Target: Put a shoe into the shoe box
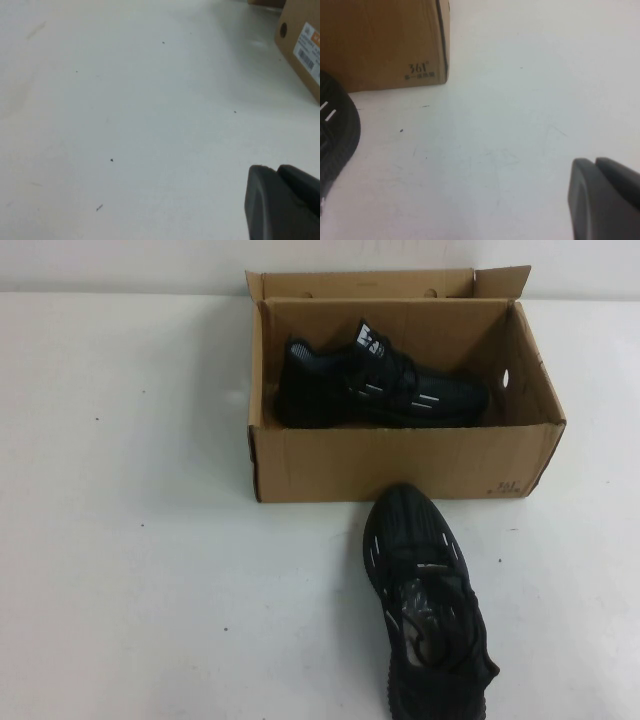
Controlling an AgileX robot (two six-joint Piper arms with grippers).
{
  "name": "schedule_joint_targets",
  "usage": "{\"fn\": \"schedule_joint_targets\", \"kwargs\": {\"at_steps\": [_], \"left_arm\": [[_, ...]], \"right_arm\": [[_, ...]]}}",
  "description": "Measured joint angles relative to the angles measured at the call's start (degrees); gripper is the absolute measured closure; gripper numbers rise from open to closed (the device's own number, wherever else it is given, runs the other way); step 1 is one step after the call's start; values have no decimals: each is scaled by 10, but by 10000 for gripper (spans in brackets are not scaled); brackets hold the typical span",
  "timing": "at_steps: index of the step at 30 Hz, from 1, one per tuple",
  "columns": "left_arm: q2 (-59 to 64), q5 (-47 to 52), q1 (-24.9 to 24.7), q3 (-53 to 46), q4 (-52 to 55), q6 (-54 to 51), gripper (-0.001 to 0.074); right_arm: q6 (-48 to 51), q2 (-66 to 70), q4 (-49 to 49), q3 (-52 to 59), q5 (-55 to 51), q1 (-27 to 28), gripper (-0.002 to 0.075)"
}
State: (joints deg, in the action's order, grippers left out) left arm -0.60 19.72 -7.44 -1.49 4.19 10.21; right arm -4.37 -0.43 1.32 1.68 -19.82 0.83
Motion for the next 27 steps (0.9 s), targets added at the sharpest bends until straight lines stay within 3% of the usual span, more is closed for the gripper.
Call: {"fn": "schedule_joint_targets", "kwargs": {"at_steps": [11,21,27], "left_arm": [[0,-103,0,0,17,-23,734],[0,-425,0,0,38,-20,734],[0,-491,0,0,41,-20,734]], "right_arm": [[0,0,0,0,49,0,743],[0,0,0,0,355,0,743],[0,0,0,0,459,0,743]]}}
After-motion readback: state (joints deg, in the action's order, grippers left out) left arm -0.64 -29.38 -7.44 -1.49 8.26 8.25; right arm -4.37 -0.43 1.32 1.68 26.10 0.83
